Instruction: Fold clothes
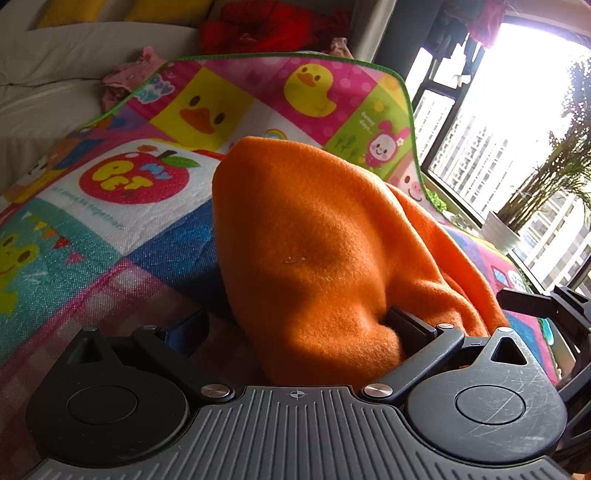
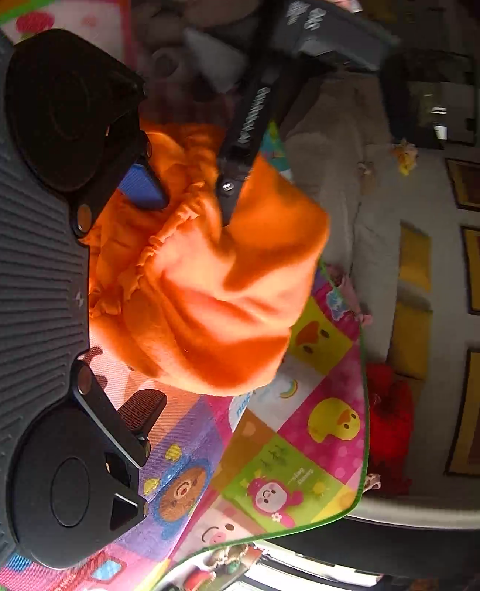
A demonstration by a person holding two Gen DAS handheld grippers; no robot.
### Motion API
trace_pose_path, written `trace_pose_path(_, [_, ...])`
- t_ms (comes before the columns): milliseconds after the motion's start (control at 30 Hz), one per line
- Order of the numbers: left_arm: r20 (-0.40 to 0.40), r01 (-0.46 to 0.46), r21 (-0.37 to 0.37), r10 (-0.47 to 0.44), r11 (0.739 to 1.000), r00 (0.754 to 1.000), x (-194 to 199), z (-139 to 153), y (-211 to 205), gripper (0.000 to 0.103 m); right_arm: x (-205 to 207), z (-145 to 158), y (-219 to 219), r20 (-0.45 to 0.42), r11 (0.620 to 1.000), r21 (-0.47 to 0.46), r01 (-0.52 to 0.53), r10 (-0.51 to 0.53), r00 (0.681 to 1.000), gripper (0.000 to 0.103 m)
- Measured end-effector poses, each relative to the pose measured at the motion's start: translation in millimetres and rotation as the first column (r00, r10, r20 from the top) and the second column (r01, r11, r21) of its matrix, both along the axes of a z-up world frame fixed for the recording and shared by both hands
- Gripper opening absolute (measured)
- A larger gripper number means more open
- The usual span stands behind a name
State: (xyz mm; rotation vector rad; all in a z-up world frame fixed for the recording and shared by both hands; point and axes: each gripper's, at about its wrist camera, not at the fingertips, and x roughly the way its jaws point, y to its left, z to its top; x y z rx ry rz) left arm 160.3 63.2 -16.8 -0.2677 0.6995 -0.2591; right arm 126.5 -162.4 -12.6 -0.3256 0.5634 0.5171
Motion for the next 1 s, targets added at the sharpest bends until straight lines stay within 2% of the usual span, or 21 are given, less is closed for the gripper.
trace_pose_path(100, [0.005, -0.007, 0.005, 0.007, 1.0, 1.0, -3, 6, 2, 0.103, 7, -7, -1, -0.051, 0.999, 0.039, 0.017, -0.015, 0.999, 0.103])
trace_pose_path(267, [0.061, -0.065, 0.005, 0.065, 0.998, 0.996, 2, 23, 17, 0.103, 2, -9, -5, -0.049, 0.999, 0.038, 0.018, -0.016, 0.999, 0.103])
trace_pose_path(367, [0.045, -0.061, 0.018, 0.06, 0.998, 0.997, 13, 18, 18, 0.103, 0, -7, -7, -0.052, 0.999, 0.052, 0.016, -0.014, 0.999, 0.103])
trace_pose_path(467, [0.03, -0.039, 0.052, 0.038, 0.998, 0.999, 19, 10, 10, 0.103, -3, 2, -12, -0.03, 0.997, 0.072, 0.0, 0.002, 1.0, 0.103])
trace_pose_path(600, [0.022, -0.018, 0.052, 0.016, 0.999, 1.0, 24, 5, 2, 0.103, -7, 25, -25, 0.028, 0.988, 0.152, -0.025, 0.021, 0.999, 0.103])
trace_pose_path(667, [0.014, -0.012, 0.045, 0.012, 0.999, 1.0, 27, 3, 1, 0.103, -5, 36, -33, 0.06, 0.979, 0.203, -0.013, 0.001, 0.998, 0.103])
trace_pose_path(733, [0.011, -0.011, 0.04, 0.01, 0.999, 1.0, 28, 1, 2, 0.103, 2, 37, -38, 0.061, 0.973, 0.226, 0.041, -0.056, 0.997, 0.103])
trace_pose_path(800, [0.01, -0.011, 0.041, 0.011, 0.999, 1.0, 28, 2, 2, 0.103, 18, 27, -36, 0.017, 0.975, 0.179, 0.132, -0.138, 0.99, 0.103])
trace_pose_path(867, [0.01, -0.011, 0.041, 0.011, 0.999, 1.0, 27, 2, 2, 0.103, 35, 5, -28, -0.03, 0.976, 0.029, 0.218, -0.217, 0.976, 0.103])
trace_pose_path(900, [0.008, -0.005, 0.04, 0.005, 0.999, 1.0, 27, 2, 2, 0.103, 39, -6, -28, -0.051, 0.975, 0.001, 0.222, -0.222, 0.974, 0.103])
trace_pose_path(1000, [0.014, -0.001, 0.057, 0.001, 0.998, 1.0, 25, 5, -1, 0.103, 39, -15, -33, -0.078, 0.972, 0.037, 0.232, -0.228, 0.97, 0.103])
